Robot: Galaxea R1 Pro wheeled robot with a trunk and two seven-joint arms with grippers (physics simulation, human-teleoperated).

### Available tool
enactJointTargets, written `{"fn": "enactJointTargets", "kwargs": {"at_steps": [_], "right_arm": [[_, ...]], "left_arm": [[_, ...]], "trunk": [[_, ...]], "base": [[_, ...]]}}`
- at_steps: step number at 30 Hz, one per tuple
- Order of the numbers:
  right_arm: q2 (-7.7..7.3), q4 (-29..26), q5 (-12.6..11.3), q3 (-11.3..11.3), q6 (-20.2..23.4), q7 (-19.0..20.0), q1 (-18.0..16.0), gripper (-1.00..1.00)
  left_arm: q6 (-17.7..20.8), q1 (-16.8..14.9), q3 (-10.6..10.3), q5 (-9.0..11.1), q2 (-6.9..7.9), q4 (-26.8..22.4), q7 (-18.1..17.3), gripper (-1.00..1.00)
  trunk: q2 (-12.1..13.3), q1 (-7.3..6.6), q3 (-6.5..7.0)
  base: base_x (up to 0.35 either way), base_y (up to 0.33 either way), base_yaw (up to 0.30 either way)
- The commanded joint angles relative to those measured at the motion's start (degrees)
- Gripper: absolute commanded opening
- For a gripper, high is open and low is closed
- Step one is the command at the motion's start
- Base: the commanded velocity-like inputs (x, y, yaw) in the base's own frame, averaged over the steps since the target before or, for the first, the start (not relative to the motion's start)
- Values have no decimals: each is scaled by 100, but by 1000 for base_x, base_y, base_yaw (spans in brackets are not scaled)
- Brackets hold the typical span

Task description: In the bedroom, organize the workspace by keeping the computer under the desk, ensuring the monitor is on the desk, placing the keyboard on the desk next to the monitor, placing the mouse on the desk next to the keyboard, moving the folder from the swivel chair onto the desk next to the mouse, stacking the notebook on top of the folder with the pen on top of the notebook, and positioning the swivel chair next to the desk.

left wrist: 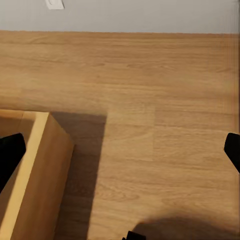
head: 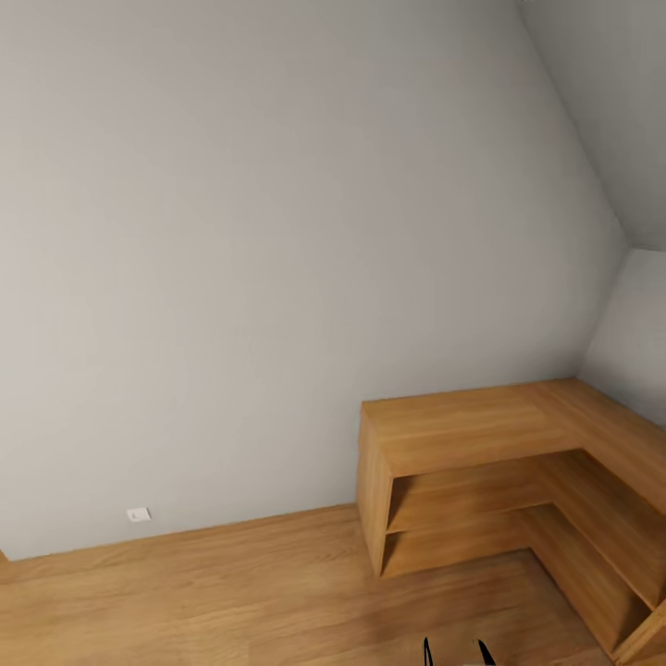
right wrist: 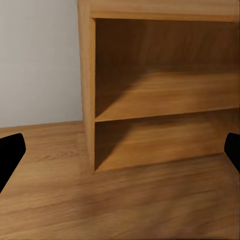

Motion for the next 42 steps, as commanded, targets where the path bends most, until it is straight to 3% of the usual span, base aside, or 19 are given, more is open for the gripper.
{"fn": "enactJointTargets", "kwargs": {"at_steps": [1,7,13,14,18,24,27,31,37,42], "right_arm": [[-2,11,-19,50,-13,-29,-7,100],[-111,24,-27,47,296,-30,54,100],[-301,26,-28,49,524,-22,393,100],[-335,27,-29,51,516,-22,452,100],[-408,31,-38,59,495,77,591,100],[-470,29,-36,56,496,479,827,100],[-503,28,-30,61,490,613,892,100],[-485,27,-28,74,493,748,912,100],[-470,27,-28,80,524,835,915,100],[-458,20,-28,79,531,855,915,100]], "left_arm": [[-14,-1,-43,-3,4,-9,59,100],[-18,-3,-37,-19,-10,-110,72,100],[92,-11,-37,-4,15,-465,88,100],[212,-13,-37,-4,13,-483,87,100],[1547,-27,-32,60,24,-523,73,100],[1866,-34,-11,219,27,-509,38,100],[1764,-35,-8,236,25,-501,16,100],[1010,-33,-27,256,21,-459,8,100],[285,-33,-51,249,11,-208,7,100],[93,-35,-73,244,-7,-140,2,100]], "trunk": [[-10,3,-7],[-10,3,24],[-10,3,58],[-10,3,64],[-10,3,87],[-10,3,124],[-10,3,143],[-10,3,168],[-10,3,205],[-10,3,236]], "base": [[14,0,-232],[3,0,-232],[0,0,-225],[0,0,-220],[0,0,-213],[0,0,-201],[0,0,-196],[0,0,-196],[0,0,-196],[149,30,-203]]}}
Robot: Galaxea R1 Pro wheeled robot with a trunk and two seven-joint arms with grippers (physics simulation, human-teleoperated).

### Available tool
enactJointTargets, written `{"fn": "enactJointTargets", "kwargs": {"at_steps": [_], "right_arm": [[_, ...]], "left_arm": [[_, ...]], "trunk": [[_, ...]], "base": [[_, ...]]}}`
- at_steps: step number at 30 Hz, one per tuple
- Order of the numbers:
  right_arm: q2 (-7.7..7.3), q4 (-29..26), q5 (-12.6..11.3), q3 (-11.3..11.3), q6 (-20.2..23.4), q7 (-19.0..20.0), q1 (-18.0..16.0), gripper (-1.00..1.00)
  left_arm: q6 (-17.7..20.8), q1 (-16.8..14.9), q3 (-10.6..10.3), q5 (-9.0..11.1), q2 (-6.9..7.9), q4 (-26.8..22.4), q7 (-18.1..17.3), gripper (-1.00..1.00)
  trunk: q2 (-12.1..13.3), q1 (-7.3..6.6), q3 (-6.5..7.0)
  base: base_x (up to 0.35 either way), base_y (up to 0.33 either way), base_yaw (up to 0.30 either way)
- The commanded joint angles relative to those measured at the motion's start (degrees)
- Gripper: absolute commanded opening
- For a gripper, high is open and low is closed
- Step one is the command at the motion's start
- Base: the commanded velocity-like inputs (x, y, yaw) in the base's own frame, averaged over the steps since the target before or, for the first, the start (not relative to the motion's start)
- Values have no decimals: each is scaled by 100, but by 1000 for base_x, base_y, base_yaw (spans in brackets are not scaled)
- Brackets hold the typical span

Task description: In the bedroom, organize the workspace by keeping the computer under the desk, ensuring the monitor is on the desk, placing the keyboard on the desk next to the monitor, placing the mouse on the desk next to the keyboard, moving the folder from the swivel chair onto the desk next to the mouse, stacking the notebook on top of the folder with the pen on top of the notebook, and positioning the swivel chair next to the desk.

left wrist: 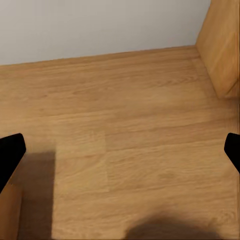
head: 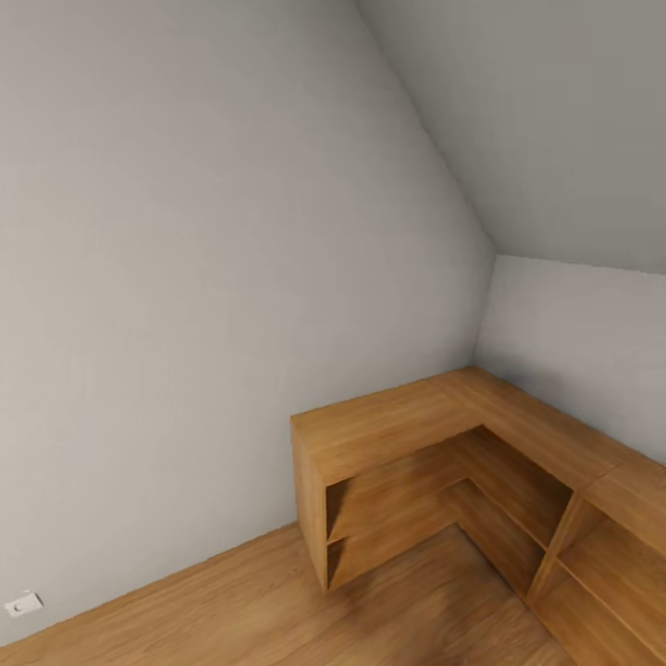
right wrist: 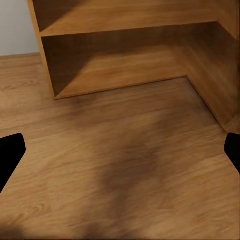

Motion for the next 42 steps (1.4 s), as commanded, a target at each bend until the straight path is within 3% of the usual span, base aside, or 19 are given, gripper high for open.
{"fn": "enactJointTargets", "kwargs": {"at_steps": [1,8,42], "right_arm": [[4,12,1,48,-15,-45,-8,100],[9,11,-5,50,-10,-50,-8,100],[38,2,-61,42,21,-68,-8,100]], "left_arm": [[-18,-3,-50,-1,-5,-3,58,100],[-13,-3,-54,-7,-24,2,55,100],[3,-3,-55,-11,-26,2,55,100]], "trunk": [[-10,5,-6],[-10,5,25],[-10,5,46]], "base": [[286,61,-226],[195,20,-250],[12,0,-292]]}}
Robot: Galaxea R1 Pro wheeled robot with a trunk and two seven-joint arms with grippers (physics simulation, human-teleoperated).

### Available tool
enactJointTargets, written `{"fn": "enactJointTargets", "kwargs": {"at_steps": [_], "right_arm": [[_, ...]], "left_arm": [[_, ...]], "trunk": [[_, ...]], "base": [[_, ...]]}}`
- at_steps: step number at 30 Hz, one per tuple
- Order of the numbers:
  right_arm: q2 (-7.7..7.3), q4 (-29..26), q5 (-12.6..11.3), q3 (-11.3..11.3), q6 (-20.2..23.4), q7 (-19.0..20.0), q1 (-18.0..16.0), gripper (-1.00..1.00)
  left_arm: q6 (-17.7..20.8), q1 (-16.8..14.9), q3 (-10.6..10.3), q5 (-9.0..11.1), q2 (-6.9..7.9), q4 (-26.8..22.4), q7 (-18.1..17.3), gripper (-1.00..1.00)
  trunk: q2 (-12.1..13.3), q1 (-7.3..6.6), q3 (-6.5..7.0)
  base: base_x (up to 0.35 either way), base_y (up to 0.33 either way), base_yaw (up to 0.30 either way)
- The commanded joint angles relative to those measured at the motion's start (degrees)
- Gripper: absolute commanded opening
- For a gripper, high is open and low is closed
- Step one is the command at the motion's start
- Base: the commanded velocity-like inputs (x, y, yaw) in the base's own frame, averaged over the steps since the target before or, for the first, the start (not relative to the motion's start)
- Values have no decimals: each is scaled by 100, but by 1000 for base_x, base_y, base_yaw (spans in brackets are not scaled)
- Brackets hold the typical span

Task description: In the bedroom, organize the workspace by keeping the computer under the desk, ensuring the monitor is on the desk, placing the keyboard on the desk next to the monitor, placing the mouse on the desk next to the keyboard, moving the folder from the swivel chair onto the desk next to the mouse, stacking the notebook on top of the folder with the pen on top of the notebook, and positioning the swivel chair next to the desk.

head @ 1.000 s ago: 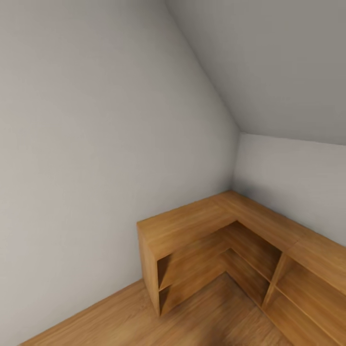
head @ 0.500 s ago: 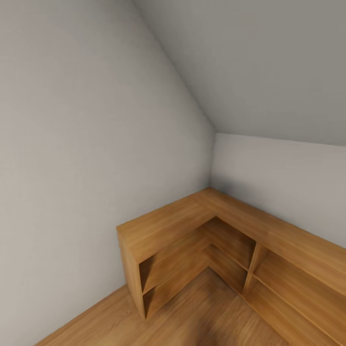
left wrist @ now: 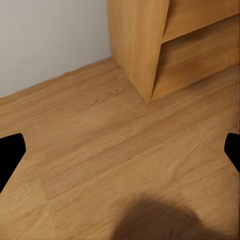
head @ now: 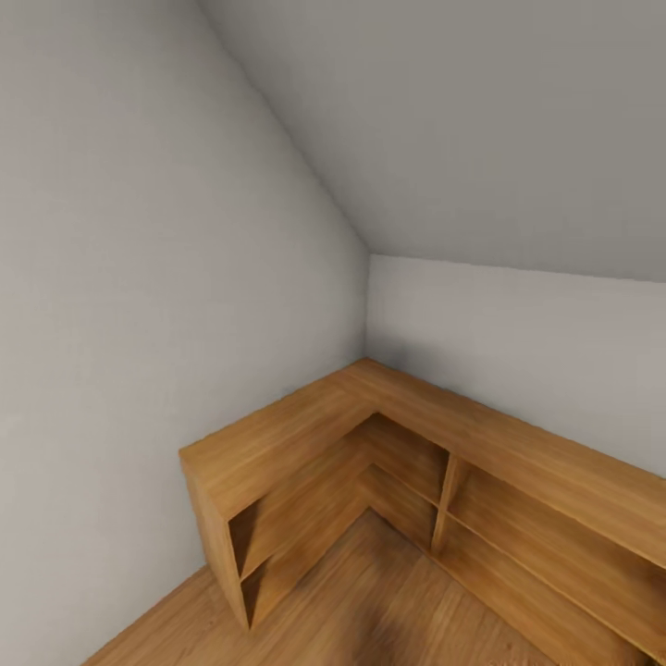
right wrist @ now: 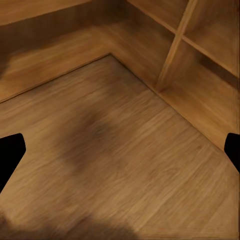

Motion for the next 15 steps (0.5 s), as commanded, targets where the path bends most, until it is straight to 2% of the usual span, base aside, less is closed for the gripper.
{"fn": "enactJointTargets", "kwargs": {"at_steps": [1,7,15], "right_arm": [[1,12,-3,49,-13,-40,-8,100],[-3,12,-3,47,-14,-40,-8,100],[-4,12,-3,40,-13,-40,-8,100]], "left_arm": [[-14,-4,-49,-2,1,-3,60,100],[-13,-4,-50,-2,-7,-3,60,100],[-4,-4,-49,-2,-8,-3,58,100]], "trunk": [[-11,5,-12],[-11,5,-12],[-11,5,-12]], "base": [[228,0,-297],[260,0,-298],[44,0,-300]]}}
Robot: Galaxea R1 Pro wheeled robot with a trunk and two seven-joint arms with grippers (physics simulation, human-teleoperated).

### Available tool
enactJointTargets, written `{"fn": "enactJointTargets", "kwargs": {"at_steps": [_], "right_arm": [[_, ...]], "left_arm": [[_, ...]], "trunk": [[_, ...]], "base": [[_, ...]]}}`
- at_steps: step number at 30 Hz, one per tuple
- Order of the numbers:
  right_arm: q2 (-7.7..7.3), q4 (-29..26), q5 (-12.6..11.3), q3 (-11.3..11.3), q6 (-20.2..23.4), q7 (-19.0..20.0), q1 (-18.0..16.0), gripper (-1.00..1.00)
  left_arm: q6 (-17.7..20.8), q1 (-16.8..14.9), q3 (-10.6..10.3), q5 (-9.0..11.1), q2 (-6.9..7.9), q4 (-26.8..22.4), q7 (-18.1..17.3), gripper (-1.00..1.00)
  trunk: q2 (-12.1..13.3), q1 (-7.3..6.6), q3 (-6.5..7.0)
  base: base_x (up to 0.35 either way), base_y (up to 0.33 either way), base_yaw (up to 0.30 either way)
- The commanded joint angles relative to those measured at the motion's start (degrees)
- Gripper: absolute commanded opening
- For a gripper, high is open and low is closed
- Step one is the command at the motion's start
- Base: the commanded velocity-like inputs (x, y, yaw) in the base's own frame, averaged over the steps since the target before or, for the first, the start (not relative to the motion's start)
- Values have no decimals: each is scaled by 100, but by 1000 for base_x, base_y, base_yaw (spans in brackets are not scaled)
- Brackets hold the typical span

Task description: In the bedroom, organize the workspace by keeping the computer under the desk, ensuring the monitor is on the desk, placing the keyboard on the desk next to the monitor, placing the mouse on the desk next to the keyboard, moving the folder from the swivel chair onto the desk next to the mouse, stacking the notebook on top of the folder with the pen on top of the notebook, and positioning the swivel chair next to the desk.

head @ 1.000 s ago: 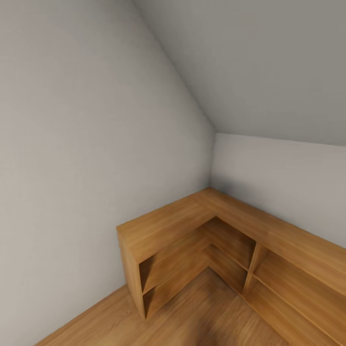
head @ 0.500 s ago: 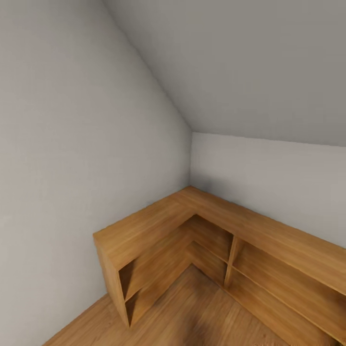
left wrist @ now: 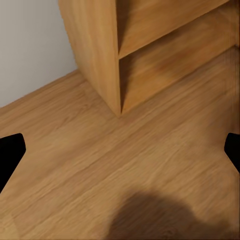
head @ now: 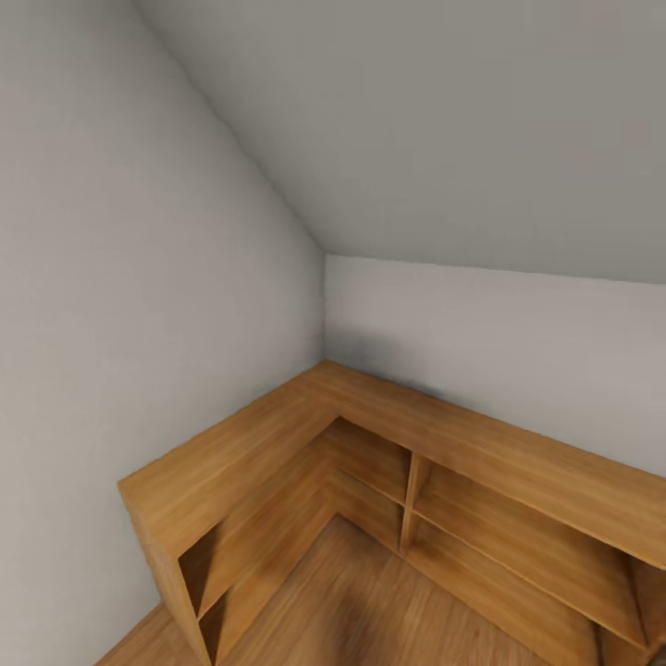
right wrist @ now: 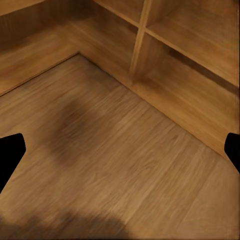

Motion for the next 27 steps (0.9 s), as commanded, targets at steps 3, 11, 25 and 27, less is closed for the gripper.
{"fn": "enactJointTargets", "kwargs": {"at_steps": [3,11,25,27], "right_arm": [[3,12,-3,49,-15,-38,-8,100],[3,12,1,57,-22,-32,-8,100],[3,12,-1,59,-20,-35,-8,100],[5,12,-3,59,-15,-39,-8,100]], "left_arm": [[-12,-3,-49,-1,1,-3,60,100],[-12,-3,-49,0,1,-3,61,100],[-12,-3,-49,-2,1,-3,59,100],[-12,-3,-49,-2,1,-3,61,100]], "trunk": [[-11,3,-12],[-11,3,-12],[-11,3,-12],[-11,3,-16]], "base": [[4,0,-300],[6,110,-300],[44,77,-300],[1,1,-295]]}}
